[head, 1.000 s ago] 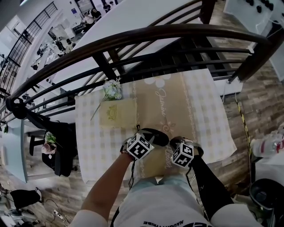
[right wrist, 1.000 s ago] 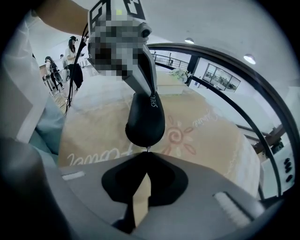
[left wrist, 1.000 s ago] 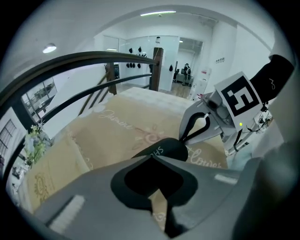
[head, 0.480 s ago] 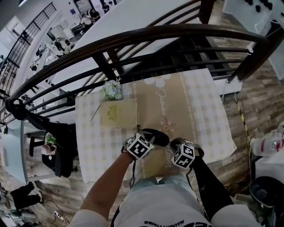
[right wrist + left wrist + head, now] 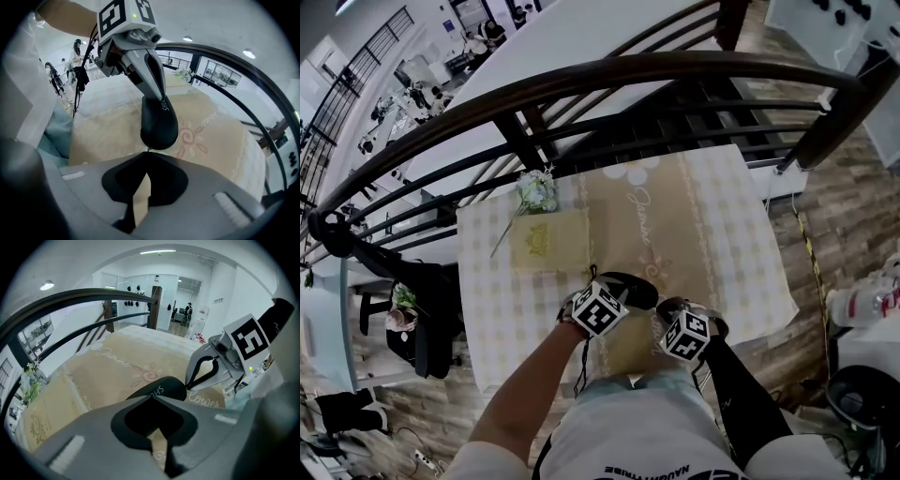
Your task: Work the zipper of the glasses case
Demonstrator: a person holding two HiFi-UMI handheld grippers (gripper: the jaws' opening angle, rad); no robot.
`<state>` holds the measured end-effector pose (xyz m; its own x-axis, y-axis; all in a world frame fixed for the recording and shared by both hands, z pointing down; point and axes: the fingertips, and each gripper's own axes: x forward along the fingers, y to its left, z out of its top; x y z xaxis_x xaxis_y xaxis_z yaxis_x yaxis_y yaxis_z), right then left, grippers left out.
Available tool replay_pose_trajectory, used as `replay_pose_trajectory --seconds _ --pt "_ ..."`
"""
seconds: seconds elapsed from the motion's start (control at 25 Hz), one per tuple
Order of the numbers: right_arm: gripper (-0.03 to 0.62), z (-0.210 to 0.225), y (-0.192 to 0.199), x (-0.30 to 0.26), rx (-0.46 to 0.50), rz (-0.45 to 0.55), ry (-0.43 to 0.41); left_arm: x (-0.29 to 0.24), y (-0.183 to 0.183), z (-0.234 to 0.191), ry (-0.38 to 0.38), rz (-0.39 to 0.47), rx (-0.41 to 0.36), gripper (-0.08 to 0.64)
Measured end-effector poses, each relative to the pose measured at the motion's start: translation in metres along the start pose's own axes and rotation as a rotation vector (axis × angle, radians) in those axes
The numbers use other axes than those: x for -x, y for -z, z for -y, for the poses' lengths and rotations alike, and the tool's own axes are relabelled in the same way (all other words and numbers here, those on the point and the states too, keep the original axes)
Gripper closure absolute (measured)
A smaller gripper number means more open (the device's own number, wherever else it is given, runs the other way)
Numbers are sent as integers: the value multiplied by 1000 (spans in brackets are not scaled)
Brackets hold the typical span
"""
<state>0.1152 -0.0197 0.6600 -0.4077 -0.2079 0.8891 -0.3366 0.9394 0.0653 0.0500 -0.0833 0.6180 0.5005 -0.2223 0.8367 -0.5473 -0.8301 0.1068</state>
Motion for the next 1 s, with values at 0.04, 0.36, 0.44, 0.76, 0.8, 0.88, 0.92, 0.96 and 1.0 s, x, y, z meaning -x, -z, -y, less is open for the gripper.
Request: replay_pose_trajectory --seconds 0.04,0.36,0.44,0.76,0.8,0.88,0.92,0.96,1.0 --pt "561 -2 -1 0 -4 0 -1 0 0 0 3 1 -1 555" --pt "561 -9 -6 -4 -79 5 2 -1 1 1 21 1 -33 555" --pt "561 -10 -8 -5 -106 10 1 -2 1 1 24 3 -37 555" --pt "561 -17 -20 -6 -215 16 21 0 -1 2 24 9 -36 555" --pt "561 -17 -20 -6 -236 17 25 0 -1 2 23 10 -37 555" --pt "560 -17 -22 -7 -272 19 34 0 -1 2 20 12 -40 555" --pt "558 -18 -22 -8 -286 21 37 0 0 2 19 13 -42 555" --pt "558 -18 -22 -9 -297 22 41 -1 0 2 17 14 -43 555" --pt "560 -18 -21 -9 -307 24 43 -1 0 2 17 15 -45 555"
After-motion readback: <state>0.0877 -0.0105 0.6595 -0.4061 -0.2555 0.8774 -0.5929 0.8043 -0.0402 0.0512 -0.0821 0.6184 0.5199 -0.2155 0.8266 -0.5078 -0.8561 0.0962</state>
